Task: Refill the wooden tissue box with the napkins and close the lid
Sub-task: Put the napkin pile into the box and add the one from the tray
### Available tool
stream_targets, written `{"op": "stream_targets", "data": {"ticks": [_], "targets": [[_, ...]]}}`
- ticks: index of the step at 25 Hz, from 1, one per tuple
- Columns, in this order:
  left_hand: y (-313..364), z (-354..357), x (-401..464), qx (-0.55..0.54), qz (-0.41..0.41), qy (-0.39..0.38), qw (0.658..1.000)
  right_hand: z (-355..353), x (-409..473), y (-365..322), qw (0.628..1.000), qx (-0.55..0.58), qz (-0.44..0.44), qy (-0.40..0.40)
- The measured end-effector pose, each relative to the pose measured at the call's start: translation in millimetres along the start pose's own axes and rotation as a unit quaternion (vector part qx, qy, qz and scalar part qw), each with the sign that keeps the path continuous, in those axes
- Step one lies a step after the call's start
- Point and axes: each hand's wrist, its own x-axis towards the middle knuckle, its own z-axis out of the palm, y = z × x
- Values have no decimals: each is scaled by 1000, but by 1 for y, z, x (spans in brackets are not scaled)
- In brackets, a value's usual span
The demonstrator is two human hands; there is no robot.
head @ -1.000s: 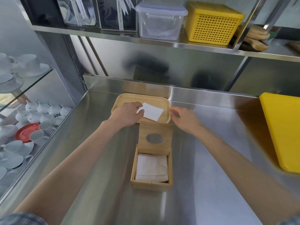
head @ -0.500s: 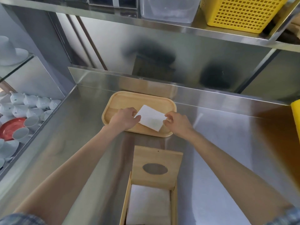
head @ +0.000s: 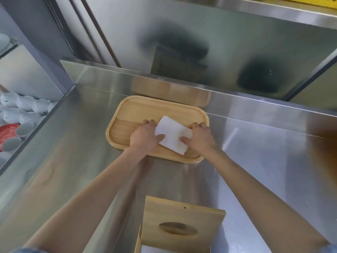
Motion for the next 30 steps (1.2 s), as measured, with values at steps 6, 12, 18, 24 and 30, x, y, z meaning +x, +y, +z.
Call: {"op": "stream_targets", "data": {"ticks": [6,12,18,24,30], "targets": [[-1,1,6,-11,-6,-9,1000,-5,9,-2,998,-1,29,-56],[-4,3,6,-51,-6,-11,999,2,1,-6,990,138,25,-27],[-5,-7,3,-194,-17,-26,980,-17,-9,-13,920,388,60,20],[10,-46,-18,-290,13,-10,957,-60,-44,-28,875,483,8,41],[35,-103,-76,-366,64,0,928,-103,-109,-40,830,552,-52,59]]}}
